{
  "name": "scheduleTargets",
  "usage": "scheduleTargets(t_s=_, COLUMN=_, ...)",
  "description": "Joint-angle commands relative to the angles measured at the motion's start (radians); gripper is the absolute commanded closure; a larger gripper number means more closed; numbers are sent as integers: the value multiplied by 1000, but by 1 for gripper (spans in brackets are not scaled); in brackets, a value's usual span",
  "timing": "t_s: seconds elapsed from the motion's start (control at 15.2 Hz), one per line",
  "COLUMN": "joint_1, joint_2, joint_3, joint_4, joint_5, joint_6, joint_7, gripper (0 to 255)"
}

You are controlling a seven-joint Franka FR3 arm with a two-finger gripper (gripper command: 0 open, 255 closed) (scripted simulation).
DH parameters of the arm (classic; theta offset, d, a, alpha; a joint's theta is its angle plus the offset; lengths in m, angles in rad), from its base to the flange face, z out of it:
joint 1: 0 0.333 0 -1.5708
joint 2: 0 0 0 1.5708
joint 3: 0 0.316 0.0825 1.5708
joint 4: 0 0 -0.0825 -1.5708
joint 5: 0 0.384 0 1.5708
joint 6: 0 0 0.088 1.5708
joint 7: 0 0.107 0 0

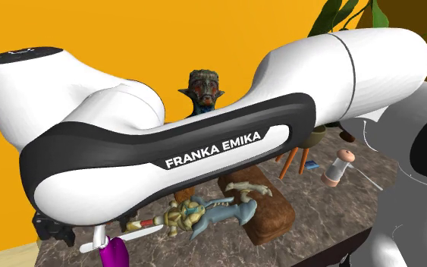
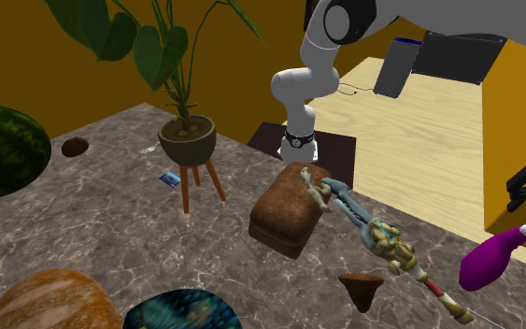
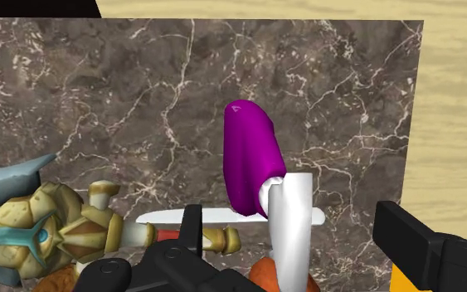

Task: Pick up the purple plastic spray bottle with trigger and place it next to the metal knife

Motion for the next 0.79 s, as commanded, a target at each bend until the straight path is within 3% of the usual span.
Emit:
scheduleTargets(t_s=0.0, joint_1=0, joint_2=0, joint_3=0, joint_4=0, joint_5=0, joint_6=0, joint_7=0, gripper=0)
scheduleTargets(t_s=0.26, joint_1=10, joint_2=-3, joint_3=4, joint_4=123, joint_5=4, joint_6=-125, joint_7=-6, gripper=0)
scheduleTargets(t_s=0.73, joint_1=10, joint_2=-3, joint_3=4, joint_4=123, joint_5=4, joint_6=-125, joint_7=-7, gripper=0)
